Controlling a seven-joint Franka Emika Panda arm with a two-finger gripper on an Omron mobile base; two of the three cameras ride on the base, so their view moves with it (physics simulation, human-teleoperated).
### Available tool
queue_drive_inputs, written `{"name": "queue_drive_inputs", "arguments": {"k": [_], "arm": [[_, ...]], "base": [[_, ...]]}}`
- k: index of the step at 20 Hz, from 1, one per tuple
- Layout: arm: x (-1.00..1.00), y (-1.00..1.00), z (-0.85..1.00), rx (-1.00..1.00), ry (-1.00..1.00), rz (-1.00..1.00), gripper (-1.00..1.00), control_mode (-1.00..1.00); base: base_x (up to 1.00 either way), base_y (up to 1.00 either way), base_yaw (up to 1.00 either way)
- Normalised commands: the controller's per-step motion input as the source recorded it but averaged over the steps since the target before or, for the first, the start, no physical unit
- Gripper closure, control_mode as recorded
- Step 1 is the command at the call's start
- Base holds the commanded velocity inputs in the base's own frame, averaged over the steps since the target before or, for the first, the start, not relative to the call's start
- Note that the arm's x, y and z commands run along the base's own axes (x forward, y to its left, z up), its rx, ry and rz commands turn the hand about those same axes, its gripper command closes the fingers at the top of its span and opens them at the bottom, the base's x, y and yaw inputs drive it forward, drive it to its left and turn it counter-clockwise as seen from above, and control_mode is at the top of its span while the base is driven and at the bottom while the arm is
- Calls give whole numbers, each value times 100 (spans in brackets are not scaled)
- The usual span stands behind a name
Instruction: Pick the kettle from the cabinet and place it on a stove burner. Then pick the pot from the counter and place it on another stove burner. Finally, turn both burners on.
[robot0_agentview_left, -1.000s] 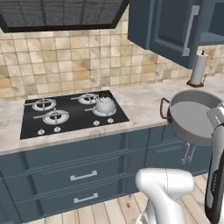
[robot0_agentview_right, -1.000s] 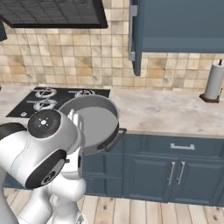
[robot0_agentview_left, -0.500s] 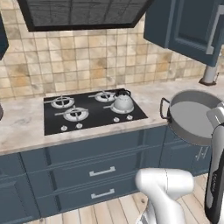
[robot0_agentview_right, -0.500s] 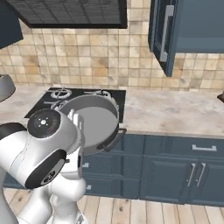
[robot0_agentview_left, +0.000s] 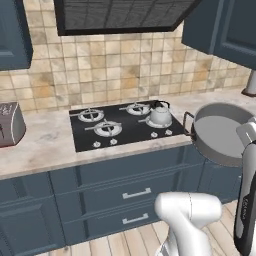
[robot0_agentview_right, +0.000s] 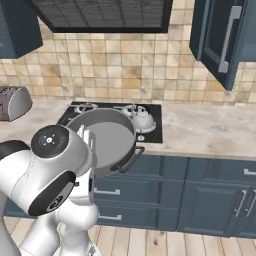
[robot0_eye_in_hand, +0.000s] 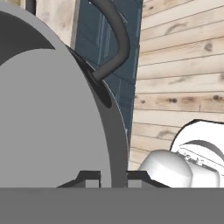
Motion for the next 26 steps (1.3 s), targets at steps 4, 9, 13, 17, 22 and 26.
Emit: {"name": "queue_drive_inputs", "arguments": {"k": [4,9,13,17,22,26], "arm": [[0,0,0,0,0,0,100,100],[0,0,0,0,0,0,100,100],[0,0,0,0,0,0,100,100],[0,0,0,0,0,0,100,100],[0,0,0,0,0,0,100,100],[0,0,0,0,0,0,100,100]], "base": [[50,50,0],[56,49,0],[49,46,0],[39,47,0],[51,28,0],[56,11,0]]}}
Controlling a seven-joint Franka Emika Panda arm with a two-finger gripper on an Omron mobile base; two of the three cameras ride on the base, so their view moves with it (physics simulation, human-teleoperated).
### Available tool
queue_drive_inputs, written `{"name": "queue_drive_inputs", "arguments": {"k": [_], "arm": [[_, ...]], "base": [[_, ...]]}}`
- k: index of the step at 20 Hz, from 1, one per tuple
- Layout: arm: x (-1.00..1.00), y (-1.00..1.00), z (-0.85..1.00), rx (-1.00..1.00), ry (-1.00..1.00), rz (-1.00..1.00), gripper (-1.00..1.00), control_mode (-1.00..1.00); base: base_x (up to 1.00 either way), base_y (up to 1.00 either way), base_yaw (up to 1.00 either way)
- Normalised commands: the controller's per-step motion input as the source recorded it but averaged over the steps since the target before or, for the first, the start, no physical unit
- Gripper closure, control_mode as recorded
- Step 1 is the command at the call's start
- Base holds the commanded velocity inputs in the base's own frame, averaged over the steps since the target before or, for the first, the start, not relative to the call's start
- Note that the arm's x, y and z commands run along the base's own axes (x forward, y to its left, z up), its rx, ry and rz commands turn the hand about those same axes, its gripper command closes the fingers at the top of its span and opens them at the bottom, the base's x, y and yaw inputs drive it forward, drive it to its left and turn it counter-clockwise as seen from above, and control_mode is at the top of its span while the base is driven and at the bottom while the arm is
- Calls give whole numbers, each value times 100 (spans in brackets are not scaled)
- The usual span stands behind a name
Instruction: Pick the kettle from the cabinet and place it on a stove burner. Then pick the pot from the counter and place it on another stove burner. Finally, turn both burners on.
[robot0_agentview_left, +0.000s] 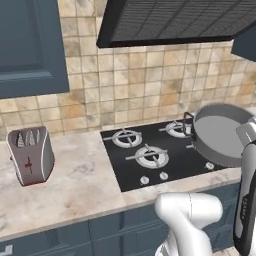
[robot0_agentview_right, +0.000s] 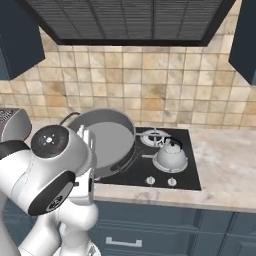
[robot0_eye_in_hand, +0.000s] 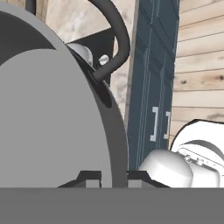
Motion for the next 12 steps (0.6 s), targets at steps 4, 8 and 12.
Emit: {"name": "queue_drive_inputs", "arguments": {"k": [4,8,12], "arm": [[0,0,0,0,0,0,100,100],[0,0,0,0,0,0,100,100],[0,0,0,0,0,0,100,100]], "base": [[46,10,0],[28,13,0],[16,11,0]]}}
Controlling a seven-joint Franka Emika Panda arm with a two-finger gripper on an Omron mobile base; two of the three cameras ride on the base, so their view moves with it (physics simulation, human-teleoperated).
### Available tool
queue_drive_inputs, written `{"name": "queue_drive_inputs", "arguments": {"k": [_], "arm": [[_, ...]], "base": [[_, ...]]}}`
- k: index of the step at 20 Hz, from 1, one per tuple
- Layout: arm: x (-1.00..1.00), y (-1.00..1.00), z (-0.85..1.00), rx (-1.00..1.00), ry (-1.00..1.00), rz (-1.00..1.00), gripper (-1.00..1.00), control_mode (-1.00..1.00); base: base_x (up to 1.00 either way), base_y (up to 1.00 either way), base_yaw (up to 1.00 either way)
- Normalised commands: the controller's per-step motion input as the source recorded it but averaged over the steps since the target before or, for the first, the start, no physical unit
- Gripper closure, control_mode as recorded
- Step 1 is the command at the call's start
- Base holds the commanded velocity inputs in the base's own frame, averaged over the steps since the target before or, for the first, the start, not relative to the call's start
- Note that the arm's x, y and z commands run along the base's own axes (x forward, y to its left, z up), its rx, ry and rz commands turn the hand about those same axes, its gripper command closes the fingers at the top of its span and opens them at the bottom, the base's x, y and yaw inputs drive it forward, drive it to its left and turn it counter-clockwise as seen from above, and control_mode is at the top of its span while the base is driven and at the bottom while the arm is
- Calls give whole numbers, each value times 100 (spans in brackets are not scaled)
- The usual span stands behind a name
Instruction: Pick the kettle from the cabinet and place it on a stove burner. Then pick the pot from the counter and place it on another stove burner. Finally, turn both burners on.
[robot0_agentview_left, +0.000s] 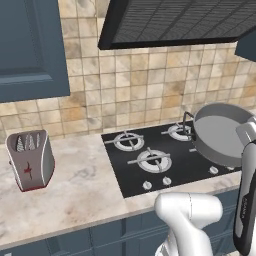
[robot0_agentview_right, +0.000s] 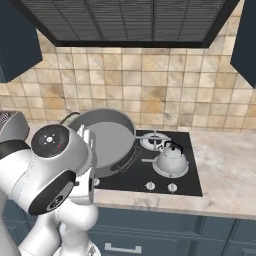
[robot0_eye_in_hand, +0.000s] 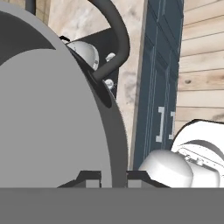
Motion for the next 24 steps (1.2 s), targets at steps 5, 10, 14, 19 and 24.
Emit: {"name": "queue_drive_inputs", "arguments": {"k": [5,10,14,19,24], "arm": [[0,0,0,0,0,0,100,-100],[0,0,0,0,0,0,100,-100],[0,0,0,0,0,0,100,-100],[7,6,0,0,0,0,100,-100],[23,0,0,0,1,0,100,-100]], "base": [[5,3,0],[0,0,0],[0,0,0],[0,0,0],[0,0,0]]}}
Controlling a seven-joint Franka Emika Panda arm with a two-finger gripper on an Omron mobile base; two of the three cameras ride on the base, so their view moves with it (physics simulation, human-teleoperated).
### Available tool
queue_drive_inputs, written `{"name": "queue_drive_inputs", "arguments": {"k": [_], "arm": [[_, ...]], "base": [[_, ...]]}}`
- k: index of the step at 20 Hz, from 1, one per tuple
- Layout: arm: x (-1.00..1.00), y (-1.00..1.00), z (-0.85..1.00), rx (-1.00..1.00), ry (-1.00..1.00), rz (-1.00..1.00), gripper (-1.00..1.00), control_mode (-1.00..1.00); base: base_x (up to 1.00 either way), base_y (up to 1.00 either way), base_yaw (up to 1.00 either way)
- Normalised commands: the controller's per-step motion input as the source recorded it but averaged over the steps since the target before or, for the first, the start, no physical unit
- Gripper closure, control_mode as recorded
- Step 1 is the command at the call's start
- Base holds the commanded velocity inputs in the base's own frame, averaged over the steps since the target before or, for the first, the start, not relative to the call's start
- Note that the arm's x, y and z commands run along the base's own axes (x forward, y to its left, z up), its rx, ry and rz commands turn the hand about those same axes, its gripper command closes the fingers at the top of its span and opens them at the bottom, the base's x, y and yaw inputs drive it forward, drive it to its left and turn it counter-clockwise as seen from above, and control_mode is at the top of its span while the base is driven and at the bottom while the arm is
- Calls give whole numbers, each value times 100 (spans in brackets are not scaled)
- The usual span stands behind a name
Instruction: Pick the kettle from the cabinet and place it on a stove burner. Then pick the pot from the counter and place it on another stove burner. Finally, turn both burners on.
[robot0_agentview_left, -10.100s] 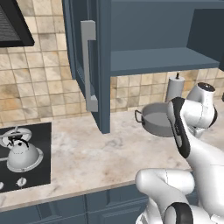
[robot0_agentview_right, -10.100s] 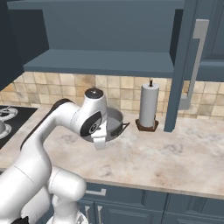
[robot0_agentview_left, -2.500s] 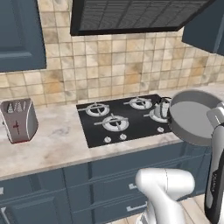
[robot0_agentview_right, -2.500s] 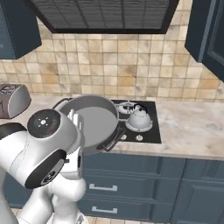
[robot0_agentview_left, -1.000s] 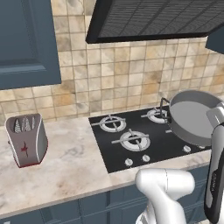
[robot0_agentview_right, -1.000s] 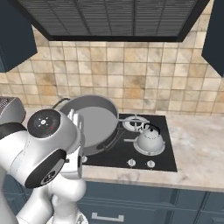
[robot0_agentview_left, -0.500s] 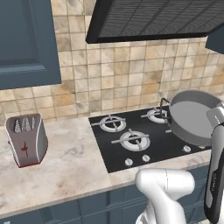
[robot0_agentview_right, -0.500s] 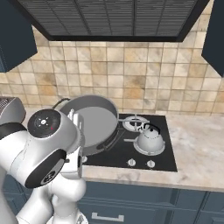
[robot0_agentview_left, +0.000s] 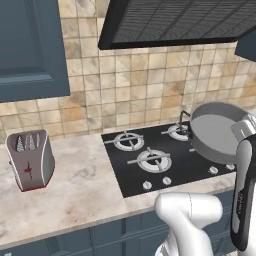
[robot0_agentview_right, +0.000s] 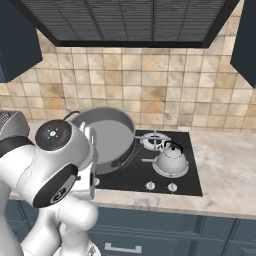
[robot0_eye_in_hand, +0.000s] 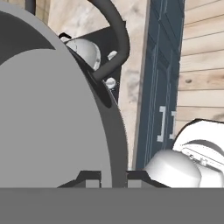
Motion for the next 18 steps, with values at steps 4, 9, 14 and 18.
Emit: {"name": "queue_drive_inputs", "arguments": {"k": [4,9,14,18], "arm": [[31,-1,0,0,1,1,100,-100],[34,-2,0,0,9,4,100,-100],[21,2,0,0,1,2,100,-100],[23,24,0,-2,0,0,100,-100]], "base": [[0,0,0],[0,0,0],[0,0,0],[0,0,0]]}}
